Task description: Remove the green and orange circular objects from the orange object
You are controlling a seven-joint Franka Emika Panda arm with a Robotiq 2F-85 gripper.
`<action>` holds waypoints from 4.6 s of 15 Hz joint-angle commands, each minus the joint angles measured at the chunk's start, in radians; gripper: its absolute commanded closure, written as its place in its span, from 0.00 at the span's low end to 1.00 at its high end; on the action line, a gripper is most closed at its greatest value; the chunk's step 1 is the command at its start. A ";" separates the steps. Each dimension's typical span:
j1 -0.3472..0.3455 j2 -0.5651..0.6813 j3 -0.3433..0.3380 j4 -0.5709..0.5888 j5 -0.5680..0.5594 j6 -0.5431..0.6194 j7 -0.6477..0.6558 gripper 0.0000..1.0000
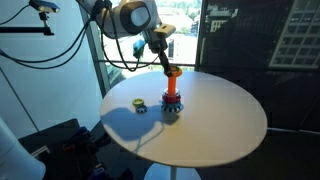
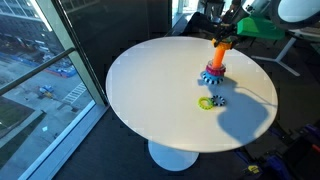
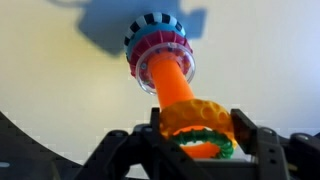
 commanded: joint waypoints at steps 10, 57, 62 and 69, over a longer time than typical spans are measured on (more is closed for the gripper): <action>-0.039 -0.072 0.054 -0.029 -0.024 -0.018 0.024 0.31; -0.004 0.038 0.117 -0.111 -0.088 0.004 -0.011 0.31; 0.010 0.083 0.100 -0.106 -0.118 0.006 -0.011 0.32; 0.042 0.149 0.063 -0.097 -0.114 0.003 -0.017 0.31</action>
